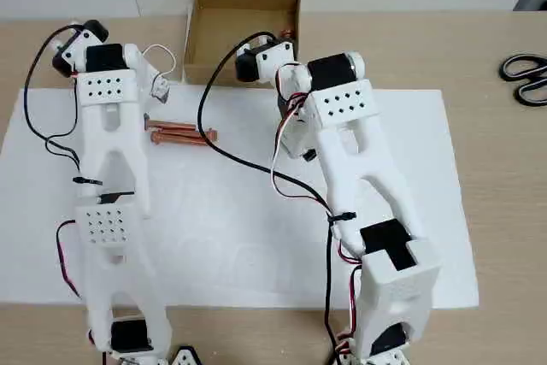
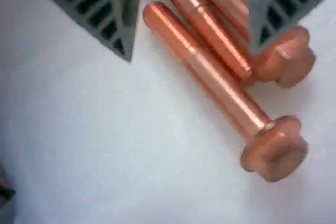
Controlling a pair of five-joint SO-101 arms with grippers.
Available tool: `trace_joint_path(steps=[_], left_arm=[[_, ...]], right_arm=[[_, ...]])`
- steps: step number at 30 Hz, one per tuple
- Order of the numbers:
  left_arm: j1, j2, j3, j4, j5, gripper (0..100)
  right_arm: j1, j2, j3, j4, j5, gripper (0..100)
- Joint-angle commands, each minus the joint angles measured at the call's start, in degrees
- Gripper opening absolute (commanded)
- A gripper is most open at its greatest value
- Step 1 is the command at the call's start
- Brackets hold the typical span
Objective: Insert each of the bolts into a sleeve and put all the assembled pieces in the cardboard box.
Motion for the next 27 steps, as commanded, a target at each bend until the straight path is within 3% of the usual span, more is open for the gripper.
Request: trace_joint_path(steps=[1,20,27], left_arm=[[-0.53,-0.26,-1.10,1.23,0.26,14],[-1.05,9.58,0.22,-3.96,2.20,14],[-0.88,12.04,0.22,-6.15,2.20,3]], right_arm=[[0.22,-3.74,-0.35,0.75,-0.62,0.4],[0.22,-3.74,-0.26,0.75,-0.62,0.4],[0.22,-3.65,0.09,0.75,-0.62,0.4]])
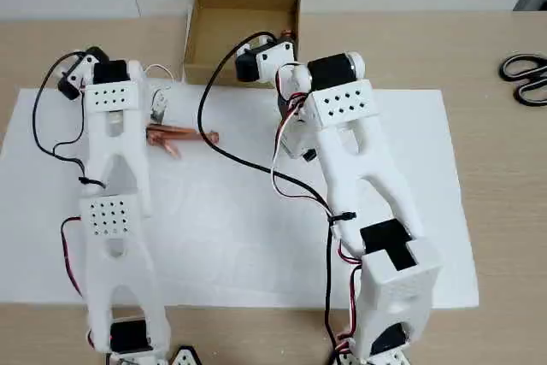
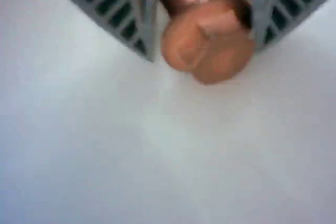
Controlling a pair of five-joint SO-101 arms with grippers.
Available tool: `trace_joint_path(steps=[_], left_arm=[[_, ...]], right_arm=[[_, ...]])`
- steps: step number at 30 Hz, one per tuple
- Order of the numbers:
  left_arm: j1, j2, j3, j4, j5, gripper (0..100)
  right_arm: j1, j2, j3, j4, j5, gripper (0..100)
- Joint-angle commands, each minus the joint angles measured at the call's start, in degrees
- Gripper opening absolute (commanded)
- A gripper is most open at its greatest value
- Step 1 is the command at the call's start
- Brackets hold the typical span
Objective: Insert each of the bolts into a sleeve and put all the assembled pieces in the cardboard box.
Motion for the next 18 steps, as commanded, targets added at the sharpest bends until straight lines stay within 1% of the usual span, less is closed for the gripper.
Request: trace_joint_path(steps=[1,9,13,15,18], left_arm=[[0.44,0.70,0.04,-0.97,-0.09,2],[0.62,0.53,-1.19,-0.26,-0.26,0],[1.05,0.62,-8.48,4.48,-0.35,0],[1.76,0.62,-13.14,6.59,-1.49,0],[3.43,0.53,-17.36,6.77,-3.52,0]], right_arm=[[0.22,-3.65,0.44,0.66,-0.62,0.4],[0.22,-3.74,2.46,0.40,-0.62,0.4],[0.22,-3.74,2.46,0.31,-0.62,0.4],[0.22,-3.82,2.46,0.31,-0.62,0.4],[0.22,-4.00,2.46,0.31,-0.62,0.4]])
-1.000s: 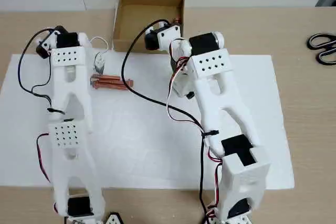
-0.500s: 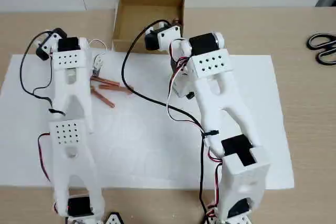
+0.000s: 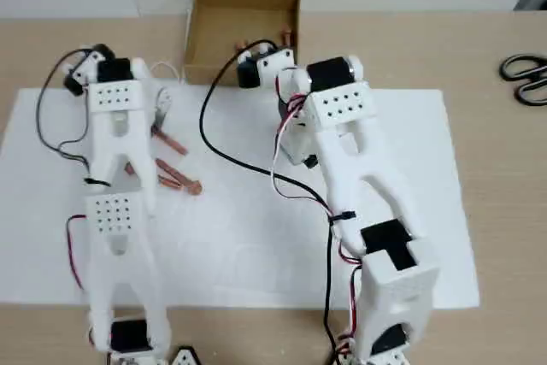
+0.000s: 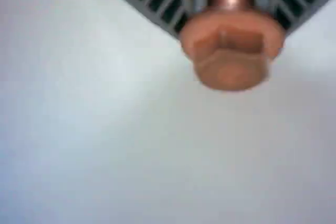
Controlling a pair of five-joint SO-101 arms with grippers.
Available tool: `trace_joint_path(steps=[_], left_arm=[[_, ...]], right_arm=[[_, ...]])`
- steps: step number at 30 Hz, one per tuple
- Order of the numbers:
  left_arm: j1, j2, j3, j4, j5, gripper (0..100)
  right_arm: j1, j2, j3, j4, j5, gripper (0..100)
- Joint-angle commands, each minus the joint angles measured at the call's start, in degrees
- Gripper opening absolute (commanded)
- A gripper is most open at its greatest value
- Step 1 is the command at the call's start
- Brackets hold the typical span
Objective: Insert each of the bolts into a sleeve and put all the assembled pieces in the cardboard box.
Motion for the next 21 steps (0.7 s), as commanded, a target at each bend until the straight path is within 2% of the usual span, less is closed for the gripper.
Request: trace_joint_path(steps=[1,7,13,18,21], left_arm=[[2.11,-1.32,-6.64,1.49,-1.85,0],[5.54,-3.34,-10.86,1.58,-7.82,0],[8.53,-17.05,-10.77,1.67,-16.00,0],[9.14,-29.89,-7.69,1.67,-20.13,0],[9.14,-37.80,1.45,1.67,-20.13,0]], right_arm=[[0.31,-4.09,-0.35,0.31,-0.62,0.4],[0.48,-4.09,-0.35,0.31,-0.53,0.4],[0.31,-5.32,-0.70,0.40,-0.26,0.4],[0.22,-16.92,-0.70,0.48,-0.53,0.4],[0.22,-25.54,-0.26,0.57,-0.53,0.4]])
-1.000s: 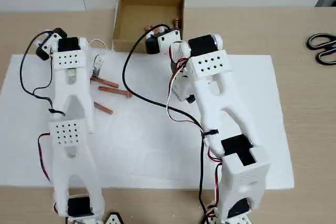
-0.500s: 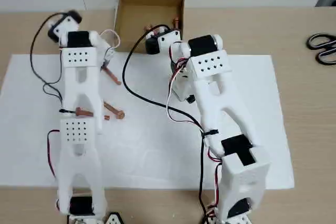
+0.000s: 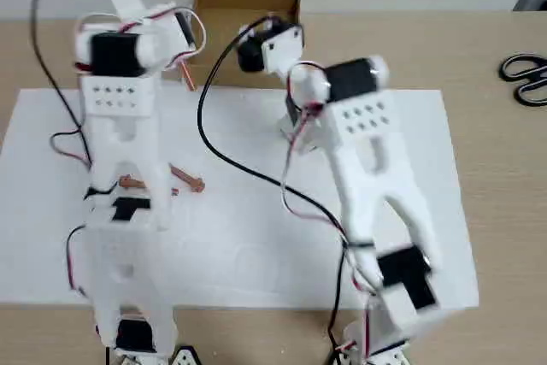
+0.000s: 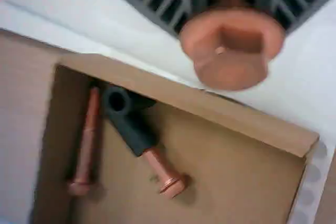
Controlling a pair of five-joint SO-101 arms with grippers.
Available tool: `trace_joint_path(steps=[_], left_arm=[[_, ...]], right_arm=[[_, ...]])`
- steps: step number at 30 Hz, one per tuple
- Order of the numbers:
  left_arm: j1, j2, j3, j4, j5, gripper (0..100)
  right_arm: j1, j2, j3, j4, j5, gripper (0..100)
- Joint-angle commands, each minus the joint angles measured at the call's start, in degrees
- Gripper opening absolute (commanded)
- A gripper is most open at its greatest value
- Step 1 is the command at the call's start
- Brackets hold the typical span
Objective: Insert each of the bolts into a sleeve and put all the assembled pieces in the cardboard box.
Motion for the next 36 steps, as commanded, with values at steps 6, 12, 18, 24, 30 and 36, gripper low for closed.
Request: trace_joint_path(steps=[6,12,18,24,30,36], left_arm=[[6.95,-33.05,28.97,1.05,-1.05,0],[13.63,-53.36,46.90,-2.55,-4.13,0],[14.07,-63.12,63.60,-10.37,-4.04,0],[18.55,-70.24,73.45,-18.46,-4.22,0],[20.84,-72.62,80.31,-30.59,-3.96,0],[20.92,-72.62,86.64,-45.54,-0.97,0]], right_arm=[[0.40,-27.38,6.59,0.57,-0.35,0.4],[0.22,-44.35,16.70,0.13,-0.62,0.4],[1.80,-56.13,27.96,-5.67,-0.62,0.4],[1.71,-66.24,41.05,-16.66,-0.70,0.4],[1.63,-78.64,56.97,-28.00,-12.40,0.4],[1.63,-90.33,76.48,-36.18,-21.36,0.4]])
